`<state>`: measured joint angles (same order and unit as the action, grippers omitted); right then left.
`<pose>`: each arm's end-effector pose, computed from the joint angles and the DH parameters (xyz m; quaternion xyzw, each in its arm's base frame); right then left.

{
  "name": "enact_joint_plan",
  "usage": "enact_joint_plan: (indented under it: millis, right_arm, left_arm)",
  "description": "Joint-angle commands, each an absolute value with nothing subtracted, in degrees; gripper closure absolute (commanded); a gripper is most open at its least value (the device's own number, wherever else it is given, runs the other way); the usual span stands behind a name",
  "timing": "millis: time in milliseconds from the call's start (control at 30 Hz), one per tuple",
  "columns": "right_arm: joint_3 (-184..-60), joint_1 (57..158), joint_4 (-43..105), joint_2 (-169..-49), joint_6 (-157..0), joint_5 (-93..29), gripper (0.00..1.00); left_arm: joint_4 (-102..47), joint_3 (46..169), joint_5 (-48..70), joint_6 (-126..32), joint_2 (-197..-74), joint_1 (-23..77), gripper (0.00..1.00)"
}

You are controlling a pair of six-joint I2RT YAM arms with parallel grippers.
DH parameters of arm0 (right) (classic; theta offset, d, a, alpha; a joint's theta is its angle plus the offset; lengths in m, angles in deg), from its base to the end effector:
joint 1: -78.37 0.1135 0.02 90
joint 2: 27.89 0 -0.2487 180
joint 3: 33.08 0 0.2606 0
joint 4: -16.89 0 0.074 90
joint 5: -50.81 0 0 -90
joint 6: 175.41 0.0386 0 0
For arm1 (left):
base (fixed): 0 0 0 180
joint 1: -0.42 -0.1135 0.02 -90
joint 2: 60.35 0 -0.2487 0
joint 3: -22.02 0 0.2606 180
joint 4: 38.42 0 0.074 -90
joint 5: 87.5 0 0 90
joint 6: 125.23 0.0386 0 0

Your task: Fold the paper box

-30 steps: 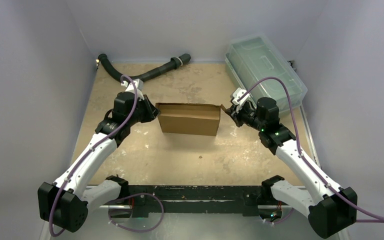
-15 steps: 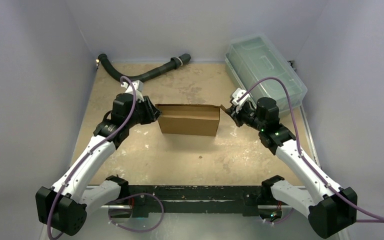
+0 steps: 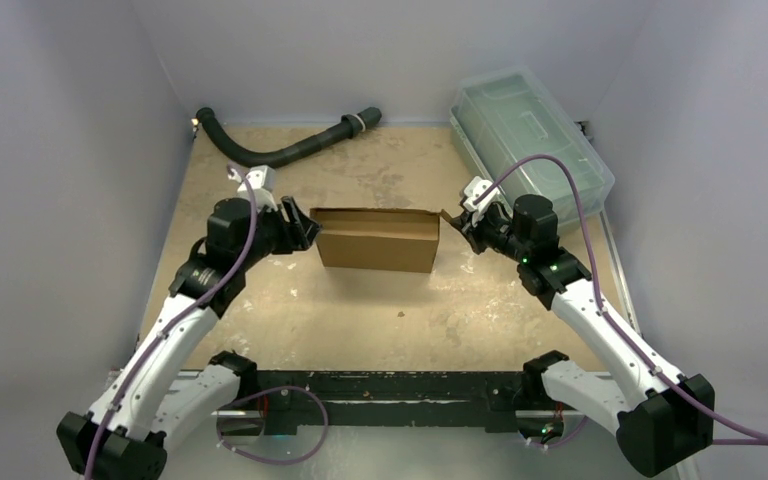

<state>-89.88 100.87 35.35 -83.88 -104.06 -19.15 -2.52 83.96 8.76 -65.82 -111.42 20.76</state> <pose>0.2227 0.1066 0.2899 -0.3755 0.7081 0.1599 0.5762 0.2062 -0.0809 0.3086 -0.0460 0.8415 -0.2722 0.4644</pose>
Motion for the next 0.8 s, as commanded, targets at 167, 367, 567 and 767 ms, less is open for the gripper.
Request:
enact_joint_plan:
  millis: [167,367,567,767]
  right_arm:
    - [-91.8,101.3,34.2,-83.0,-104.7,-18.6,1.0]
    - [-91.7,101.3,34.2,-82.8,-104.8,-18.4,1.0]
    - [-91.6,101.2,34.2,-82.8,-104.9,-18.1,1.0]
    - [-91.7,101.3,34.2,-82.9,-104.8,-17.5,1.0]
  left_arm:
    - [-20.7,71.2,-0.7,-65.3,-92.6,20.9,0.16]
    - [-28.5,72.6,0.5,-66.5,-98.0,20.4,0.09]
    - [-28.9,74.2,-5.9,-72.8,-103.6,17.6,0.35]
    - [-34.1,70.4,-5.9,-79.6,-111.3,13.6,0.56]
